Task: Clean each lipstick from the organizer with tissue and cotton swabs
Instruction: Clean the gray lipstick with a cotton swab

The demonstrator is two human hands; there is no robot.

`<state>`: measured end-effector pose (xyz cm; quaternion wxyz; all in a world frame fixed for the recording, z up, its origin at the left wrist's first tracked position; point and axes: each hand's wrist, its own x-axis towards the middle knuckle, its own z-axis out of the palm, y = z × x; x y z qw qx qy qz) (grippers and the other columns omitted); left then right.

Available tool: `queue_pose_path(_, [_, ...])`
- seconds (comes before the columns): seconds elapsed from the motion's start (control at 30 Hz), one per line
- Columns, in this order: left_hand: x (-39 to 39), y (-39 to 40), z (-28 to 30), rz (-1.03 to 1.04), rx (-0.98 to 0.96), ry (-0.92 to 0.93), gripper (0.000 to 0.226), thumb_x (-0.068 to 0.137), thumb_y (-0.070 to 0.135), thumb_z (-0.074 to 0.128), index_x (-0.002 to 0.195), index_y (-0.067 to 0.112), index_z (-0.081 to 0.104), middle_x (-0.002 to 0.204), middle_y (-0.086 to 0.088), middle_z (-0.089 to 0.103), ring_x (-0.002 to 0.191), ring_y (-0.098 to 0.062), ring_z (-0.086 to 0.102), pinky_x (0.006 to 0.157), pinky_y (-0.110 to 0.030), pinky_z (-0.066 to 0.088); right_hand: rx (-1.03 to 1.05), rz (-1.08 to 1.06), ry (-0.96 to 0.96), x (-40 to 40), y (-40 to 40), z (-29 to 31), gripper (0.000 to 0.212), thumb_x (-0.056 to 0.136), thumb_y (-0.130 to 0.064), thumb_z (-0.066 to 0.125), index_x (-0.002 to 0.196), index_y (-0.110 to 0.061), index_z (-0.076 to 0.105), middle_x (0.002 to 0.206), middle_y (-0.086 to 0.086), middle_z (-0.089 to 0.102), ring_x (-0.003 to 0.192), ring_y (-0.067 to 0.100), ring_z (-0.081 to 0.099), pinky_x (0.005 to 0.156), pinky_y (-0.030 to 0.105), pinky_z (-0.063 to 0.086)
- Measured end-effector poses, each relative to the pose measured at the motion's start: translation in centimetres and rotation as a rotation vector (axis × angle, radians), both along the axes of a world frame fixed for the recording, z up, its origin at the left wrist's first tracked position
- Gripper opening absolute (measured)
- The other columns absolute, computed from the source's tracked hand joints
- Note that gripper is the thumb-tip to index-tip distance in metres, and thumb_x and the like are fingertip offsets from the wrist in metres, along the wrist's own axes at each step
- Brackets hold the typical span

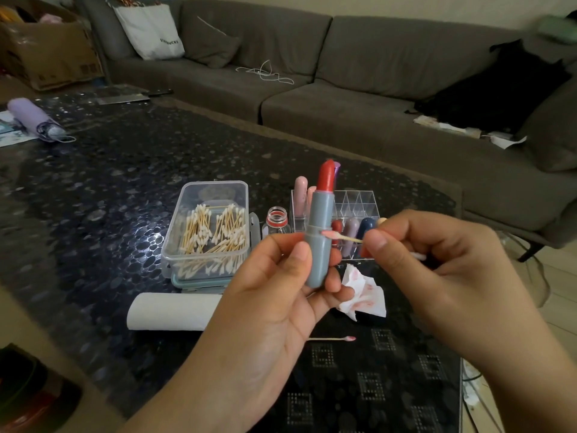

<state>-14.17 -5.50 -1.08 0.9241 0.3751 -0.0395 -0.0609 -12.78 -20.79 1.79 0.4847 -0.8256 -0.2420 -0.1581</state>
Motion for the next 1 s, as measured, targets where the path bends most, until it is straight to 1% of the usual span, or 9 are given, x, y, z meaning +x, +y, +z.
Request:
queue_pose_path(0.13, [-0.18, -0.31, 0.10, 0.005, 0.001, -0.008, 0.018, 0.074, 0.014, 0.055, 0.071, 0.014, 0.073, 0.076, -0.014, 0.067, 0.056, -0.016, 0.058, 0.058, -0.028, 0.054, 0.016, 0.016, 0.020, -0.06, 0.36, 0.04, 0.021, 0.085, -0.033, 0.061, 0.065, -0.029, 0.066, 0.046, -0.019, 0.049, 0.042, -0.002, 0.040, 0.045, 0.002, 0.030])
queue_pose_path(0.33, [-0.13, -0.03, 0.20, 0.012, 0.014, -0.001, 0.017, 0.073, 0.015, 0.057, 0.074, 0.014, 0.073, 0.076, -0.012, 0.066, 0.057, -0.016, 0.058, 0.058, -0.027, 0.054, 0.012, -0.035, 0.021, 0.14, 0.09, 0.35, 0.023, 0.087, -0.035, 0.059, 0.066, -0.026, 0.065, 0.042, -0.021, 0.043, 0.038, -0.003, 0.039, 0.042, 0.002, 0.028])
queue_pose_path(0.5, [-0.31, -0.42, 0.23, 0.016, 0.009, -0.011, 0.019, 0.074, 0.014, 0.055, 0.070, 0.015, 0.073, 0.077, -0.015, 0.068, 0.056, -0.016, 0.058, 0.058, -0.028, 0.054, 0.019, 0.087, 0.014, -0.10, 0.87, 0.17, 0.017, 0.085, -0.026, 0.058, 0.070, -0.026, 0.065, 0.047, -0.026, 0.051, 0.043, -0.006, 0.047, 0.048, -0.001, 0.032])
queue_pose_path(0.53, [-0.34, -0.41, 0.21, 0.016, 0.009, -0.008, 0.018, 0.074, 0.014, 0.055, 0.070, 0.015, 0.073, 0.078, -0.015, 0.068, 0.056, -0.016, 0.058, 0.059, -0.028, 0.054, 0.027, 0.091, 0.017, -0.08, 0.81, 0.18, 0.017, 0.085, -0.028, 0.062, 0.069, -0.027, 0.066, 0.049, -0.023, 0.055, 0.044, -0.003, 0.049, 0.047, 0.002, 0.033])
queue_pose_path(0.6, [-0.37, -0.32, 0.20, 0.018, 0.016, 0.001, 0.017, 0.072, 0.014, 0.056, 0.071, 0.015, 0.073, 0.077, -0.013, 0.068, 0.057, -0.016, 0.059, 0.059, -0.029, 0.055, 0.026, 0.046, 0.024, 0.01, 0.40, 0.23, 0.022, 0.085, -0.039, 0.065, 0.069, -0.025, 0.067, 0.053, -0.005, 0.059, 0.044, 0.012, 0.049, 0.043, 0.019, 0.037])
queue_pose_path(0.63, [-0.35, -0.25, 0.20, 0.024, 0.020, 0.007, 0.016, 0.072, 0.013, 0.057, 0.071, 0.015, 0.073, 0.076, -0.012, 0.067, 0.057, -0.016, 0.060, 0.059, -0.028, 0.055, 0.019, 0.020, 0.018, 0.07, 0.15, 0.19, 0.022, 0.085, -0.042, 0.063, 0.072, -0.025, 0.067, 0.054, 0.001, 0.058, 0.046, 0.018, 0.047, 0.043, 0.022, 0.037])
queue_pose_path(0.77, [-0.12, -0.16, 0.10, 0.037, 0.023, 0.023, 0.013, 0.069, 0.012, 0.061, 0.076, 0.009, 0.072, 0.077, -0.013, 0.067, 0.057, -0.017, 0.060, 0.059, -0.028, 0.055, 0.044, -0.011, -0.015, 0.14, 0.02, -0.06, 0.014, 0.084, -0.039, 0.065, 0.076, -0.027, 0.065, 0.049, -0.004, 0.050, 0.043, 0.002, 0.038, 0.044, 0.007, 0.030])
queue_pose_path(0.9, [0.14, -0.27, -0.10, -0.016, 0.006, 0.050, 0.027, 0.068, 0.009, 0.063, 0.092, -0.002, 0.069, 0.080, -0.011, 0.069, 0.061, -0.016, 0.060, 0.063, -0.028, 0.056, -0.029, 0.020, -0.024, 0.02, 0.34, -0.05, 0.018, 0.083, -0.043, 0.056, 0.078, -0.030, 0.066, 0.059, 0.000, 0.062, 0.049, 0.018, 0.053, 0.046, 0.025, 0.043])
queue_pose_path(1.0, [0.29, -0.12, -0.13, -0.054, 0.023, 0.060, 0.022, 0.067, 0.009, 0.064, 0.084, 0.001, 0.075, 0.069, -0.007, 0.062, 0.062, -0.012, 0.061, 0.066, -0.025, 0.056, -0.033, -0.001, -0.039, 0.08, -0.04, 0.04, 0.021, 0.082, -0.044, 0.055, 0.074, -0.026, 0.064, 0.056, 0.003, 0.058, 0.046, 0.017, 0.048, 0.043, 0.020, 0.038])
